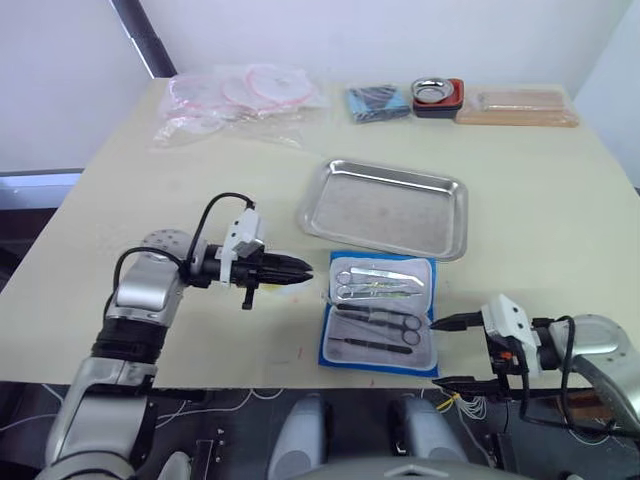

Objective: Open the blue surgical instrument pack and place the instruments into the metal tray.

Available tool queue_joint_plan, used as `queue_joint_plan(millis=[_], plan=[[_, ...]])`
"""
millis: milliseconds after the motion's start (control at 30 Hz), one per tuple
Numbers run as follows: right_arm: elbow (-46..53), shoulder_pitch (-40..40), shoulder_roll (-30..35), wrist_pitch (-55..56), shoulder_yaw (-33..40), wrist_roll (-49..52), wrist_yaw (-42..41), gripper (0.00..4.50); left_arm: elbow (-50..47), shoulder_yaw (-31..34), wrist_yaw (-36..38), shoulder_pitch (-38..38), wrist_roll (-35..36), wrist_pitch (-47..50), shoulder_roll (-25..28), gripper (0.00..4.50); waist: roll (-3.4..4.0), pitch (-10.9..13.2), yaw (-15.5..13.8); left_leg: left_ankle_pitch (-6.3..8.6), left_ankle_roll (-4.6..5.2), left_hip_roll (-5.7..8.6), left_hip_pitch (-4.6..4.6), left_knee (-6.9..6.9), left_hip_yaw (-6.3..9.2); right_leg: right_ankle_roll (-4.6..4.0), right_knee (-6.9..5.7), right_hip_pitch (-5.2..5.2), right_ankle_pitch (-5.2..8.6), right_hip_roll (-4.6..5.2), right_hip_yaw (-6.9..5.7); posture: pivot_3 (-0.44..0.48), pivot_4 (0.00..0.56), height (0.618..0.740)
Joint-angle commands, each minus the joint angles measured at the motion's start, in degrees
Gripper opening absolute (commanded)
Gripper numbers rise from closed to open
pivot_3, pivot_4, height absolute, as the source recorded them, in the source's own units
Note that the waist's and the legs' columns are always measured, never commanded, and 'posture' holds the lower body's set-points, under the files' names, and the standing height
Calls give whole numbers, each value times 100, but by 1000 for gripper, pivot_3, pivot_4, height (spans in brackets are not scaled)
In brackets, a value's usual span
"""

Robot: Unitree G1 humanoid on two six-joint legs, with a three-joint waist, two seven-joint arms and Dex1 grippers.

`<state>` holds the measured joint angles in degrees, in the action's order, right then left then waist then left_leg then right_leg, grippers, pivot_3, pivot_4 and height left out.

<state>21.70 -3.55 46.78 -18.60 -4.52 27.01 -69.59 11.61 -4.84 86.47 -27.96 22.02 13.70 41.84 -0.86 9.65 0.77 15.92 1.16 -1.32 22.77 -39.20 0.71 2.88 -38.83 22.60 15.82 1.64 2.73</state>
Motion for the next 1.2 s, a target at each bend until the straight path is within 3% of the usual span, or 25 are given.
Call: queue_joint_plan(millis=[33,167,233,267,367,1000,1200], plan=[[228,269,-245,-12,441,522,183,4500,-607,180,289,154,217,-62,298,1165,-2,3,5,0,0,0,8,0,1,0,-1,6,0,0,-1,0,150,740],[-62,497,-464,361,348,235,255,4500,-828,262,342,200,299,-208,417,2679,-10,11,-9,0,0,1,10,2,-1,0,1,10,0,4,-3,0,150,740],[-213,618,-602,623,242,50,276,4500,-915,310,358,190,367,-249,455,3545,-11,17,-19,0,0,2,11,2,0,-1,2,10,0,6,-6,0,150,740],[-302,685,-686,758,140,-48,255,4500,-949,331,372,190,390,-302,470,4184,-12,17,-18,0,0,5,12,2,-2,0,1,10,0,9,-6,0,150,740],[-499,804,-880,1001,-40,-216,241,4500,-1063,360,407,213,445,-369,493,4436,-17,20,-8,0,0,5,12,2,-3,0,1,10,0,9,-5,0,150,740],[-2787,1344,-1683,2419,-646,-1075,32,4500,-1874,255,356,491,820,-49,805,4436,-15,37,18,0,0,2,4,1,-10,-2,-6,13,-1,2,-1,0,150,740],[-3316,1260,-1570,2674,-780,-1411,-21,4500,-1963,255,285,671,809,-78,765,4436,-17,36,9,0,0,3,-8,-1,-11,-2,-8,0,-1,5,-1,0,150,740]])
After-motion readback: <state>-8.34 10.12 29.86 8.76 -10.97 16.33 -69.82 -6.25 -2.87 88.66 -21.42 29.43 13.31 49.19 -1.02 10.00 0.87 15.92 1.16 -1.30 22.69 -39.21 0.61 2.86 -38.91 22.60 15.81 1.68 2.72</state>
